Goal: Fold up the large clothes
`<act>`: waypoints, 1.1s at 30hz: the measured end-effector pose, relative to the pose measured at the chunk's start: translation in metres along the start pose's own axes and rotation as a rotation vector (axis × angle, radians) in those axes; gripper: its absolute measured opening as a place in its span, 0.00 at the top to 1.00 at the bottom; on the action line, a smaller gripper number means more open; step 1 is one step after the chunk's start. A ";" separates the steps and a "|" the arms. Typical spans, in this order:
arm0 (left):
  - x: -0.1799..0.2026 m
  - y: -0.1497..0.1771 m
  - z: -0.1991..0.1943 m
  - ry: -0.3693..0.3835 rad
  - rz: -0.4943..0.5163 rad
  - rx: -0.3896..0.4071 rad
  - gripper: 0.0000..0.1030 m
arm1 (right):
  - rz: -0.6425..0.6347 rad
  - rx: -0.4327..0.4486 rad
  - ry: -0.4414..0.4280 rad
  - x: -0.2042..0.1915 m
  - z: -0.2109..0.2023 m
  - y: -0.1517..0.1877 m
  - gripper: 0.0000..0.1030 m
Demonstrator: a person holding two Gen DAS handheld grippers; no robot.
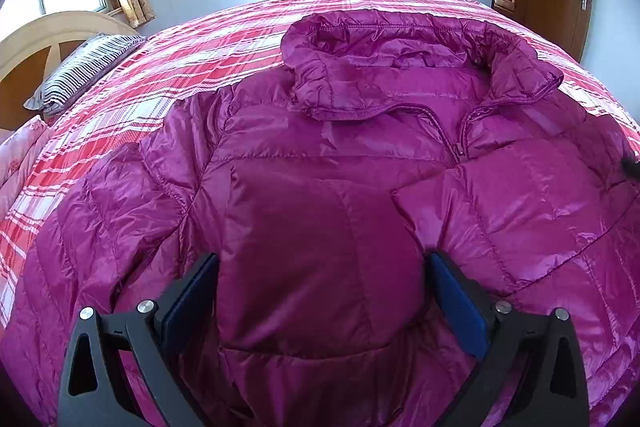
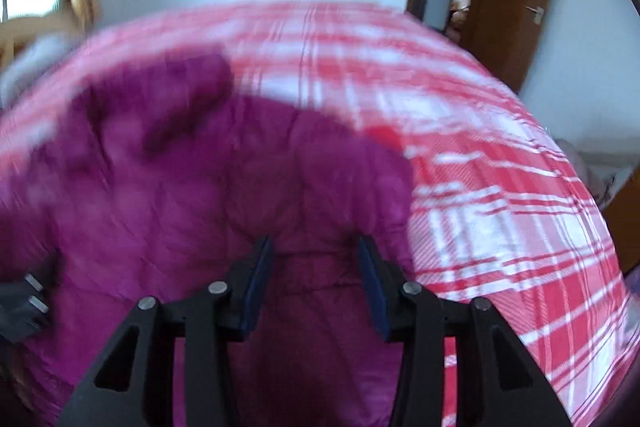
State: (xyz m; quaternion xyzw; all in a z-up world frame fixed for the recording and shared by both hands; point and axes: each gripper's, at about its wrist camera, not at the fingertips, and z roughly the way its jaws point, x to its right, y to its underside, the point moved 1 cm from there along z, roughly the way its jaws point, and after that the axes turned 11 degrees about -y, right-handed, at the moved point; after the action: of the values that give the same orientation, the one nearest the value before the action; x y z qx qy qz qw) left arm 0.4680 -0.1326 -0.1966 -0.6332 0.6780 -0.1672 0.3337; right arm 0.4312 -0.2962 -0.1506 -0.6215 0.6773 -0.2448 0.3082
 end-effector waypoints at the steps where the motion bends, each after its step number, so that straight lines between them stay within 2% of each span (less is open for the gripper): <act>1: 0.000 0.000 0.000 -0.001 0.000 0.002 0.01 | 0.017 0.031 -0.007 -0.001 -0.007 -0.004 0.55; 3: 0.000 0.000 0.001 -0.001 -0.001 0.004 0.01 | 0.032 0.067 -0.031 -0.005 -0.012 -0.013 0.55; 6: 0.000 0.000 0.000 0.003 -0.004 0.002 0.01 | 0.068 0.028 -0.088 -0.006 0.011 -0.023 0.55; 8: -0.002 0.001 0.000 0.011 -0.010 -0.001 0.01 | 0.104 0.008 -0.060 0.001 0.029 -0.020 0.55; 11: -0.004 0.001 0.001 0.024 -0.019 -0.009 0.01 | 0.156 -0.004 -0.095 0.013 0.048 -0.013 0.55; 16: -0.007 0.000 0.003 0.037 -0.025 -0.016 0.01 | 0.177 -0.005 -0.113 0.020 0.052 -0.010 0.56; 20: -0.007 0.000 0.004 0.045 -0.030 -0.020 0.01 | 0.117 -0.029 -0.040 0.007 0.053 -0.016 0.57; 22: -0.007 0.000 0.004 0.045 -0.031 -0.020 0.01 | 0.098 -0.014 -0.002 -0.004 0.039 -0.015 0.53; 24: -0.007 -0.001 0.005 0.047 -0.032 -0.020 0.01 | 0.087 0.036 -0.065 -0.023 0.011 -0.011 0.53; 27: -0.009 0.000 0.005 0.048 -0.033 -0.020 0.01 | 0.008 0.051 -0.121 -0.056 -0.012 0.002 0.53; 33: -0.009 0.000 0.005 0.048 -0.033 -0.021 0.01 | -0.018 -0.038 -0.118 -0.071 0.011 0.035 0.53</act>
State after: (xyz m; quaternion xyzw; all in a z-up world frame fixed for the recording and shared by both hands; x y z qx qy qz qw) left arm 0.4710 -0.1235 -0.1976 -0.6435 0.6770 -0.1809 0.3079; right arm 0.4179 -0.2211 -0.1749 -0.6466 0.6571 -0.1975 0.3334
